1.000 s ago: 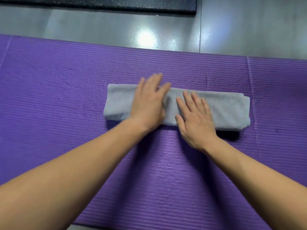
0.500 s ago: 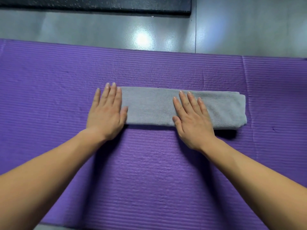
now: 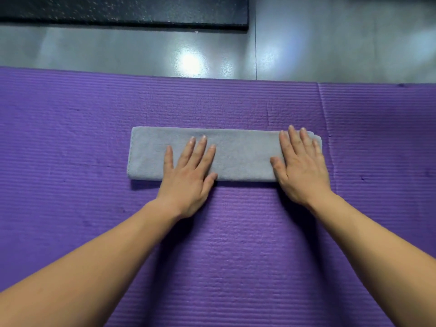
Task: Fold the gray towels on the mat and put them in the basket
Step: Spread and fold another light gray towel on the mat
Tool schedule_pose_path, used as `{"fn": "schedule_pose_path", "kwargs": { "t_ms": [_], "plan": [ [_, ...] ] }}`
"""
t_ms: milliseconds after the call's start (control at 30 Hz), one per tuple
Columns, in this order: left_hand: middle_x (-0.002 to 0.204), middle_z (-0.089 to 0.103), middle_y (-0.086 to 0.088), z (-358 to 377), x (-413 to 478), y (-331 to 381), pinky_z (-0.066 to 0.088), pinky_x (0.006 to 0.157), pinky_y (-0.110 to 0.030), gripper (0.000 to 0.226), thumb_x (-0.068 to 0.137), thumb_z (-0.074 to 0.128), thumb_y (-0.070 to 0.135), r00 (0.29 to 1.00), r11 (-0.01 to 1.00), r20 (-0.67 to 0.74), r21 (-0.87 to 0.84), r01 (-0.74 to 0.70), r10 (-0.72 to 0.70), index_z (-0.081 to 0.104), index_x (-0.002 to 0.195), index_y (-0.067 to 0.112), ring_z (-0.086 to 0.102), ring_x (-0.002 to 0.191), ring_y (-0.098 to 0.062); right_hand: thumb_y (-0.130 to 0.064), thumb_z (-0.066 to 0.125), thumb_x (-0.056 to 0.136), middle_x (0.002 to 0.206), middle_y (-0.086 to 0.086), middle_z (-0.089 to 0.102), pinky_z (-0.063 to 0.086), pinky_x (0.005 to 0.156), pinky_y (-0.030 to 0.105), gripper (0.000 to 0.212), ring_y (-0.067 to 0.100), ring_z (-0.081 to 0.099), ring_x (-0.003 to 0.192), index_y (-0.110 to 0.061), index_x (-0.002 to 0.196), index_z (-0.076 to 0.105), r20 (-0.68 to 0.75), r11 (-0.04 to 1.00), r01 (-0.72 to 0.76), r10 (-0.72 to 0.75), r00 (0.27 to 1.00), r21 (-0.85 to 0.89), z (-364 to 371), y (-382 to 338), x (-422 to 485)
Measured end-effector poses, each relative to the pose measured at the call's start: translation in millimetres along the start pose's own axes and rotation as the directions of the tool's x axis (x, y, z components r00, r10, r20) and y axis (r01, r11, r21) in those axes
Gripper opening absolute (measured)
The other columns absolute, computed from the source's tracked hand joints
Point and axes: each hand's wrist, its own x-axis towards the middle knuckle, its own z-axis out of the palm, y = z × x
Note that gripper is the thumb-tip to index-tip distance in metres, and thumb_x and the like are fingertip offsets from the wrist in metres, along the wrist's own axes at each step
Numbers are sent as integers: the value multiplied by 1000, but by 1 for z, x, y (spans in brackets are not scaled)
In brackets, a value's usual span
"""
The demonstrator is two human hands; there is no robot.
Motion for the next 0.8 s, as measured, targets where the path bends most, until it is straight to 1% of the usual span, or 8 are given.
{"fn": "schedule_pose_path", "kwargs": {
  "t_ms": [233,300,367,400,467,567,667,800],
  "plan": [
    [170,14,-6,-10,-27,-45,7,124,-51,68,99,25,56,926,924,-88,-152,351,-367,31,158,23,10,156,-24,-59,11,95,169,6,9,-3,126,48,79,28,2,156,-16,161,16,18,1000,24,-25,1000,19,1,2,2],
    [168,20,-9,-17,-33,-52,15,120,-54,62,101,40,54,891,886,-105,-209,414,-441,36,155,24,16,153,-29,-58,20,92,168,7,15,-2,126,49,80,29,5,156,-16,159,24,16,997,-17,16,1000,74,-8,-5,5],
    [162,28,-12,-25,-34,-55,27,114,-57,63,97,54,48,840,819,-89,-296,491,-536,38,153,23,27,145,-36,-53,38,88,163,10,30,9,124,51,75,32,18,153,-12,151,41,-84,982,-44,60,995,185,-19,-23,7],
    [155,35,-15,-28,-34,-58,32,111,-57,66,95,58,47,812,781,-76,-338,525,-579,38,152,22,34,139,-39,-49,47,87,160,10,37,17,121,52,69,33,26,149,-11,145,49,-158,973,6,32,987,232,-23,-37,7],
    [139,47,-21,-32,-31,-63,37,107,-54,70,92,64,45,772,719,-54,-409,562,-634,37,152,18,42,128,-43,-41,59,87,154,8,46,37,110,54,52,35,40,136,-12,130,60,-264,935,244,-175,948,257,-24,-70,9],
    [134,52,-24,-38,-25,-74,39,106,-49,72,88,71,42,735,635,-12,-514,577,-678,40,147,12,48,124,-43,-34,71,86,149,3,51,46,98,50,32,33,47,124,-16,110,63,-230,817,509,-458,859,272,-19,-115,15],
    [136,54,-19,-46,-17,-82,44,101,-43,73,85,75,43,681,515,70,-599,613,-729,44,141,7,55,123,-36,-40,75,84,153,-1,47,41,98,47,35,29,46,123,-18,108,60,-151,790,557,-537,830,257,-12,-137,27],
    [115,67,-6,-46,-15,-86,53,87,-38,58,79,82,42,652,322,187,-750,578,-735,58,120,9,65,100,-24,-51,71,84,158,-11,39,36,96,45,40,24,40,125,-26,112,58,-91,819,506,-501,860,271,-2,-140,35]
  ]
}}
